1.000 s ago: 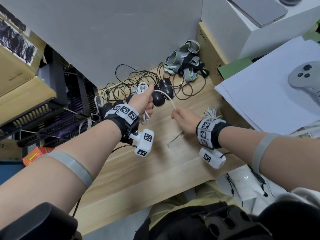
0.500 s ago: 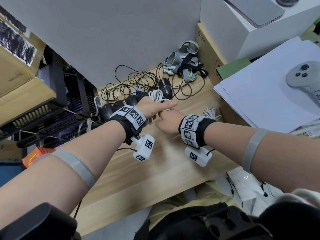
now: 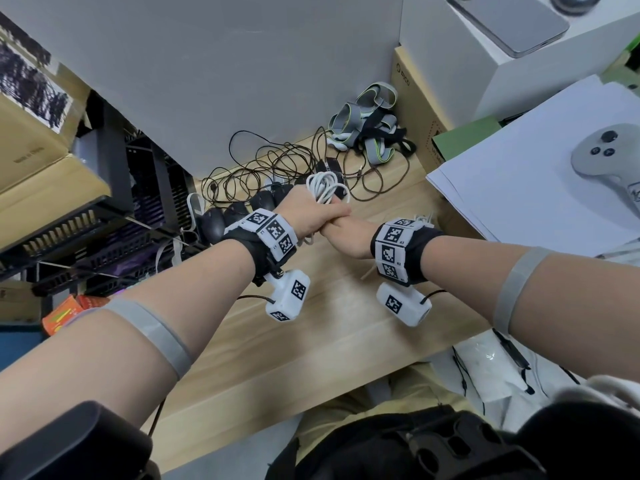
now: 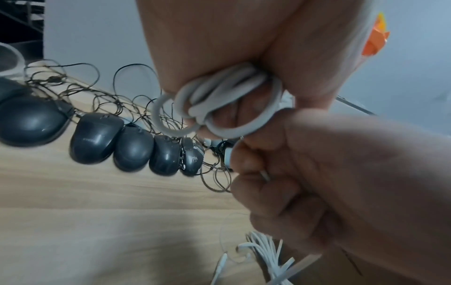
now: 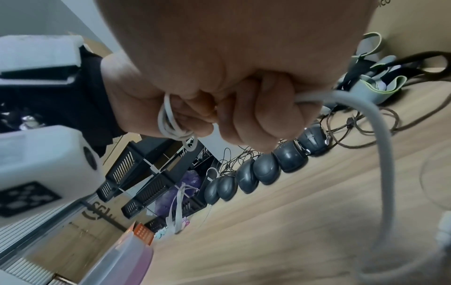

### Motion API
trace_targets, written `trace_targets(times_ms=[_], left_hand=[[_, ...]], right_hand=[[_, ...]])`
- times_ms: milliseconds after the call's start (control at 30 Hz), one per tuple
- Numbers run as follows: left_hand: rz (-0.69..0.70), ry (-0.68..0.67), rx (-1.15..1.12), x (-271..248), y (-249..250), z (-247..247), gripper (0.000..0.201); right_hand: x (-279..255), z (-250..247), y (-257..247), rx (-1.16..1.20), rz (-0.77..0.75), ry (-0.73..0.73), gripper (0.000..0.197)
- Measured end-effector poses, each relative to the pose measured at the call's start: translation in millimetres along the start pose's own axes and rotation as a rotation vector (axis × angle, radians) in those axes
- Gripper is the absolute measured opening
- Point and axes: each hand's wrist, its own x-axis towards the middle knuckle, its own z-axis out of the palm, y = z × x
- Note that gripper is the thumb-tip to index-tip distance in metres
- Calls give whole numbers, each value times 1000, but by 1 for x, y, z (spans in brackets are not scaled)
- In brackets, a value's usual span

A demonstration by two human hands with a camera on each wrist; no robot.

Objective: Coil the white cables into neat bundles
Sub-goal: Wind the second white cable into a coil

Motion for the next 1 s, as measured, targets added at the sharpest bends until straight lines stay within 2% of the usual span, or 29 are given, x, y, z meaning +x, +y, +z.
trace_targets(times_ms=[67,133,233,367,433,533,600,667,733,800,900,967,1000], left_hand=[[4,57,15,3,3,2,23],[-30,113,-1,6,3,1,26],[-103,183,-79,12,-1,-2,35],[-156,190,-376,15,-12,-3,32],[-199,223,-455,13,-12,-4,34],[-231,306,-453,13,-8,-6,37],[-222,327,-292,11,-6,-11,43],[-197,264,-115,7,-7,-14,51],[-188,118,70,3,-11,-13,63],[-206,5,163,1,-16,-10,76],[-144,-55,222,2,-18,-6,96],[-96,-115,220,2,-19,-6,110],[-89,-148,192,2,-20,-8,109]], right_hand=[[-2,-3,-1,-31,50,-23,35],[-7,-6,-1,-64,64,12,21],[-10,-3,7,-91,42,28,27],[-15,9,23,-194,31,-97,21],[-17,17,29,-267,3,-158,25],[-29,29,30,-358,-59,-272,34],[-36,32,26,-371,-109,-290,33],[-38,25,17,-378,-176,-228,34],[-34,13,12,-332,-246,-111,30],[-24,1,7,-274,-250,-38,25],[-12,-13,-4,-258,-155,-18,16],[-7,-22,-5,-245,-92,35,27],[-5,-26,-3,-207,-59,66,30]])
